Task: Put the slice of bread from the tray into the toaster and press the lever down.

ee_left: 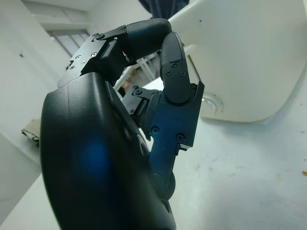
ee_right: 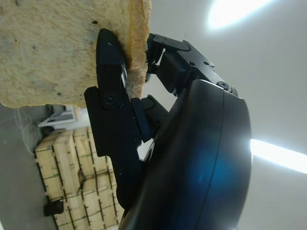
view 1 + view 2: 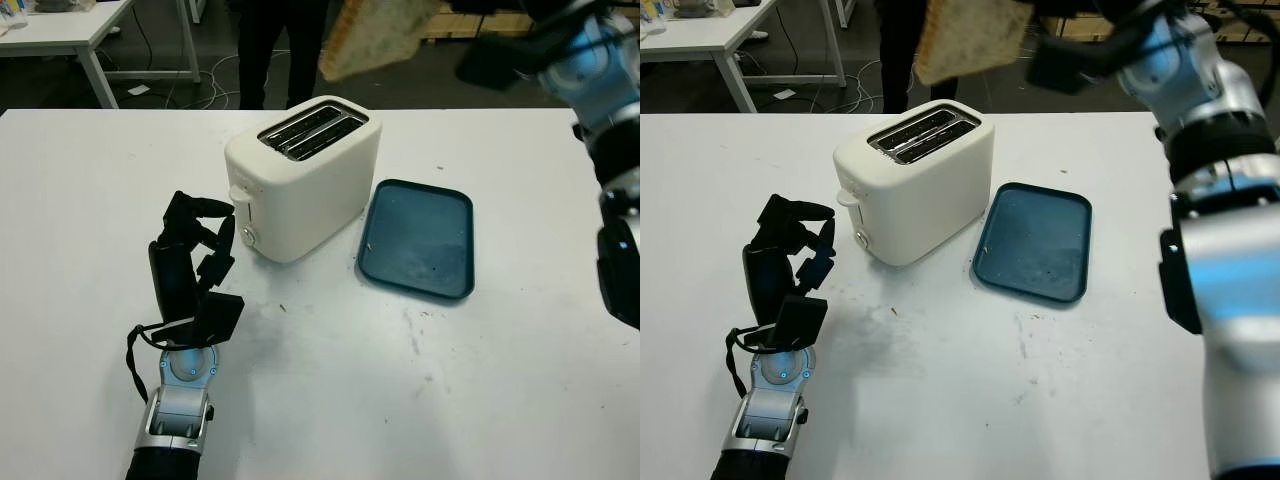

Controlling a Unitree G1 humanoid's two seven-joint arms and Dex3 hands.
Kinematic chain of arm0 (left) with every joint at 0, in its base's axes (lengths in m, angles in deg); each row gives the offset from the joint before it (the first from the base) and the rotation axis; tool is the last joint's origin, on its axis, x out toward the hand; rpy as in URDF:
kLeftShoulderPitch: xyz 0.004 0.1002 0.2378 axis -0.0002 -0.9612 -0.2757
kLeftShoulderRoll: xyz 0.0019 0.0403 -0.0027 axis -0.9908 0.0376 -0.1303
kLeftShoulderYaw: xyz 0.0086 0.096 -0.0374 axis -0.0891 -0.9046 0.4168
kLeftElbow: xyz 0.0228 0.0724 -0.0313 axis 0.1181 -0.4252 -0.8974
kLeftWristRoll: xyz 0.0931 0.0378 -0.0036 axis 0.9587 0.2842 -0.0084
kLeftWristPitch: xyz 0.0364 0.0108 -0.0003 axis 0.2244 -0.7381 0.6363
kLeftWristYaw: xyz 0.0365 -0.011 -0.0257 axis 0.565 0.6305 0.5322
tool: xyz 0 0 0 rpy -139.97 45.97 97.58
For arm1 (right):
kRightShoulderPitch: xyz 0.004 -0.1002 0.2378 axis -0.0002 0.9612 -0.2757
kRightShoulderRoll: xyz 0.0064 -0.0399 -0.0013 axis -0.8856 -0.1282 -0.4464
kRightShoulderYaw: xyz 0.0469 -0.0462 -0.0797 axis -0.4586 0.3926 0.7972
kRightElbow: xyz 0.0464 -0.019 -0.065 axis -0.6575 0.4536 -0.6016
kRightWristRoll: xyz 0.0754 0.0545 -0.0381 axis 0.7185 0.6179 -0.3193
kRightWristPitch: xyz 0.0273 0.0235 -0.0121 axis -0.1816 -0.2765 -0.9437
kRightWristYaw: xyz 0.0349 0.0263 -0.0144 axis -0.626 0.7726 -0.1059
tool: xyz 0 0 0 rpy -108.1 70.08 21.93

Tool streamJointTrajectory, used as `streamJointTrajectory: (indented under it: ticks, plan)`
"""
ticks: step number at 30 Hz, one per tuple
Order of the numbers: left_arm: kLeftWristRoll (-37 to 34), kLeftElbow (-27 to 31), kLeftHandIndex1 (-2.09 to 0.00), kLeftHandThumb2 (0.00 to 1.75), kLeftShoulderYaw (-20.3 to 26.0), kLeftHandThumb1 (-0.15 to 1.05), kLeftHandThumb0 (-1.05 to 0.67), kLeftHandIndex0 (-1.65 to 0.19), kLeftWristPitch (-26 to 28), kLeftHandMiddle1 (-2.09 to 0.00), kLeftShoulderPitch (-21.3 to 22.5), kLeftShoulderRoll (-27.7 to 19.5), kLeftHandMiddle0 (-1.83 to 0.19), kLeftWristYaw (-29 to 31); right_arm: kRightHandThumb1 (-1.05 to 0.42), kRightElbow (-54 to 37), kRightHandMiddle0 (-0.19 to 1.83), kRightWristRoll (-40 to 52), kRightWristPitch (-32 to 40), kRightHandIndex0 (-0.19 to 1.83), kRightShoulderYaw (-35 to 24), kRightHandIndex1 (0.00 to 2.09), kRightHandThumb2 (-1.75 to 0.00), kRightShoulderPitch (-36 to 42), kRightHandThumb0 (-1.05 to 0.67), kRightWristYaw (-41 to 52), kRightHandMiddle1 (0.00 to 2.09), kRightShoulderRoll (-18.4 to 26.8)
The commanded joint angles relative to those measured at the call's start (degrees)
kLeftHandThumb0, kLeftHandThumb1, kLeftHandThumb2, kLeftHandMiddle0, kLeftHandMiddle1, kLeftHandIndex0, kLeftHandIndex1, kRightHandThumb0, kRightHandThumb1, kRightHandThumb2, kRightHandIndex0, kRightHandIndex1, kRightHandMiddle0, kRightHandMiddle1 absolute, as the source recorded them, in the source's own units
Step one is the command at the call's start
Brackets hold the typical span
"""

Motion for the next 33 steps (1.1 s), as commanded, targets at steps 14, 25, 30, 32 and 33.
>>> streamJointTrajectory:
  ticks: [14,25,30,32,33]
  plan:
    - [0.17,-0.04,-1.59,0.37,-0.45,0.92,-0.47,-0.57,0.22,-1.75,0.06,0.35,-0.75,0.10,-0.92,4.78,0.83,-9.22,6.49,1.11,10.31,1.74,-0.40,-4.65,-0.49,-6.03,1.73,-7.21]
    - [0.29,0.11,-1.63,0.38,-0.57,0.92,-0.48,-0.56,0.43,-1.75,-0.14,0.53,-0.76,0.07,-0.92,6.25,0.82,-12.75,7.51,1.08,15.51,1.75,-0.36,-2.08,-0.45,-7.24,1.75,-8.45]
    - [0.69,-0.15,-1.63,0.38,-0.47,0.92,-0.48,-0.56,0.16,-1.75,-0.19,0.34,-0.76,-0.27,-0.92,6.59,0.79,-14.13,7.66,1.04,17.73,1.75,-0.36,-1.41,-0.46,-8.42,1.75,-8.11]
    - [0.48,-0.05,-1.63,0.38,-0.46,0.92,-0.48,-0.56,0.41,-1.75,-0.23,0.44,-0.75,-0.12,-0.92,6.72,0.80,-14.59,7.84,1.04,18.24,1.75,-0.34,-1.13,-0.46,-8.96,1.75,-8.03]
    - [0.54,-0.01,-1.63,0.38,-0.47,0.92,-0.48,-0.56,0.49,-1.75,-0.24,0.44,-0.75,-0.13,-0.92,6.78,0.80,-14.78,7.94,1.04,18.45,1.75,-0.33,-1.00,-0.46,-9.24,1.75,-7.99]
